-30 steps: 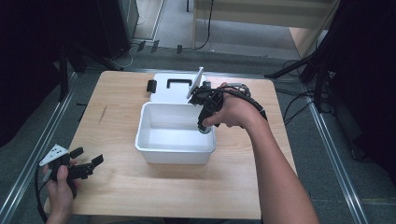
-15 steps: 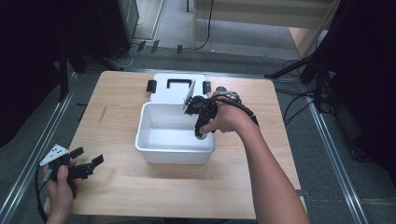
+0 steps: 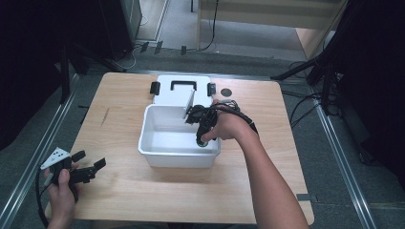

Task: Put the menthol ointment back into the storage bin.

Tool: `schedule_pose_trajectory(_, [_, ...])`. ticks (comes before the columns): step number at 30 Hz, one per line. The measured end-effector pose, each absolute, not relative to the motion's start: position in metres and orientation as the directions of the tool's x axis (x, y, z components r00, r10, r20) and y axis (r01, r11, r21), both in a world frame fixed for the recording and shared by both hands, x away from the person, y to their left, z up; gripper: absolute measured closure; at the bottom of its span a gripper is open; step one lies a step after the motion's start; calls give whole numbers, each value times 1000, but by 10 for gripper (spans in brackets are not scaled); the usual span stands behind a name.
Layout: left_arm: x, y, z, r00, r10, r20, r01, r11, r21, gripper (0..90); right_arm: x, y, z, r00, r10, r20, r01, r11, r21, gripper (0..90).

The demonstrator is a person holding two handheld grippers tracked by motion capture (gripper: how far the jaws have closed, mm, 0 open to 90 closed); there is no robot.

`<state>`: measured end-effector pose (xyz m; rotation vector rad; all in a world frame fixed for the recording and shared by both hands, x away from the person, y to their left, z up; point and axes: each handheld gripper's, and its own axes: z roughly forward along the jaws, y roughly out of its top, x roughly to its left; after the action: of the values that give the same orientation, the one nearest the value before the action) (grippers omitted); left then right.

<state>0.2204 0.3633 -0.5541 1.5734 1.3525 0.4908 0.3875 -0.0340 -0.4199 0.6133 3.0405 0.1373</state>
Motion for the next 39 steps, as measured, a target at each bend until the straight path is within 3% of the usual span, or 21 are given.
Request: schedule_pose_trajectory(39, [221,364,-554,306,911,-276,526,80,847,3,386,-21,-463,-936,351,-6,350,936,32,513])
